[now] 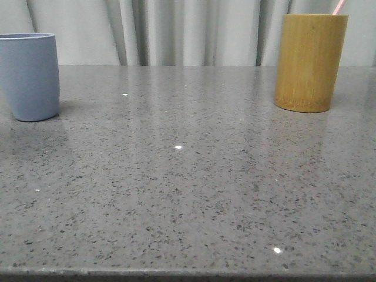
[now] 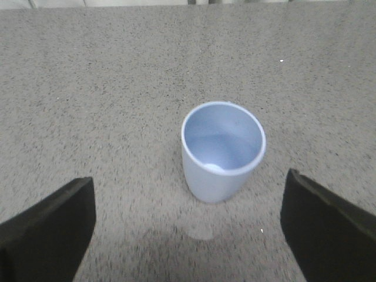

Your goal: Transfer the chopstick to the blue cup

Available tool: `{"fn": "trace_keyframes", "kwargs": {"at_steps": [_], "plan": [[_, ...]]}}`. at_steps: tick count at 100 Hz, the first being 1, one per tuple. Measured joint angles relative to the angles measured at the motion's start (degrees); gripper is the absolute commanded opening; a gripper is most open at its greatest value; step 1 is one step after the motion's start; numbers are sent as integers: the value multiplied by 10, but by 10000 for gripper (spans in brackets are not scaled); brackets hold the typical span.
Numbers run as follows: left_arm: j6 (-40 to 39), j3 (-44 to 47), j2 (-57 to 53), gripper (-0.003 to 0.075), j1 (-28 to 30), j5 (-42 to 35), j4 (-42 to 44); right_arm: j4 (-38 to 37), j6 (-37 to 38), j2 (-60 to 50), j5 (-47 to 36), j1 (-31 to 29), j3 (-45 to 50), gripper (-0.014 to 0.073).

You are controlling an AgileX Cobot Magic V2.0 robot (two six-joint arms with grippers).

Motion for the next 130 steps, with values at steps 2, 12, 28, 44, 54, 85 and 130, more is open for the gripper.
{"fn": "trace_keyframes", "kwargs": {"at_steps": [2,12,28,44,54,85,130], "plan": [[0,-7,16,620,0,1,1,0,0,0,0,0,0,519],[0,-63,87,620,0,14,3,0,0,0,0,0,0,519],[1,-133,188,620,0,43,5,0,0,0,0,0,0,519],[1,-166,261,620,0,69,10,0,0,0,0,0,0,519],[1,-168,286,620,0,74,10,0,0,0,1,0,0,519],[1,-169,328,524,0,77,10,0,0,0,1,0,0,519],[1,-169,333,-19,0,77,-2,0,0,0,1,0,0,519]]}}
